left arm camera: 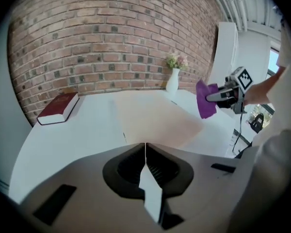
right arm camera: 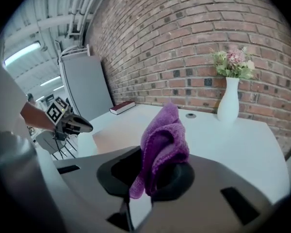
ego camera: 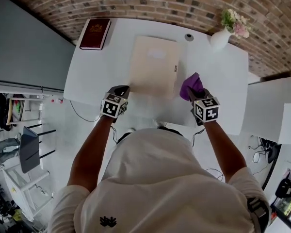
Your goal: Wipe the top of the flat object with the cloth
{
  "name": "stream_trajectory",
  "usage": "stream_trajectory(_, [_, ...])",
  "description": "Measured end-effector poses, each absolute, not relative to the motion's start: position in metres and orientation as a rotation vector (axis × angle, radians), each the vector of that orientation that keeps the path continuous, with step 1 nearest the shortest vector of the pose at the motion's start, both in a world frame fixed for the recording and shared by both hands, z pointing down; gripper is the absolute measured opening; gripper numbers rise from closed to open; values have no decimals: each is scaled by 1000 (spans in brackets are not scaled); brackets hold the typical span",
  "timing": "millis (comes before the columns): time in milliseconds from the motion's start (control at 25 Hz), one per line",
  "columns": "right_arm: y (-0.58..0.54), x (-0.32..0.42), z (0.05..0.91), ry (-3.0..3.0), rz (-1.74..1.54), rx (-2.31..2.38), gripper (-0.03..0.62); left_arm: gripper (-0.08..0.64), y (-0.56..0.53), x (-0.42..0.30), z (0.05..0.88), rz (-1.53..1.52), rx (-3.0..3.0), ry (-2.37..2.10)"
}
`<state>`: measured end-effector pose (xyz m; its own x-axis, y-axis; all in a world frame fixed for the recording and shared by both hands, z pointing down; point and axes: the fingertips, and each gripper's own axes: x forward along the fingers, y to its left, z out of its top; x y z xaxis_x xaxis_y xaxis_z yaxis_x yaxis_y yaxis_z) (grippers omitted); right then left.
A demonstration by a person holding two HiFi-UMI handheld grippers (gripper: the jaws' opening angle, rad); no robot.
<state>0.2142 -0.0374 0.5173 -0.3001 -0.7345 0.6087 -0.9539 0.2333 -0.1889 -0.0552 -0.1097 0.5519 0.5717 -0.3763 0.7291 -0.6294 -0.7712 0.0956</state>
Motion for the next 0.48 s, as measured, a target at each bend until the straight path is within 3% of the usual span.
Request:
stream_trajectory(200, [19, 157, 513, -2105, 760, 1515, 77, 25, -84, -76, 513, 786, 2491, -724])
stream_trajectory(480, [75, 60, 485, -2095, 781, 1505, 77, 25, -19, -154, 469, 681, 2493, -561])
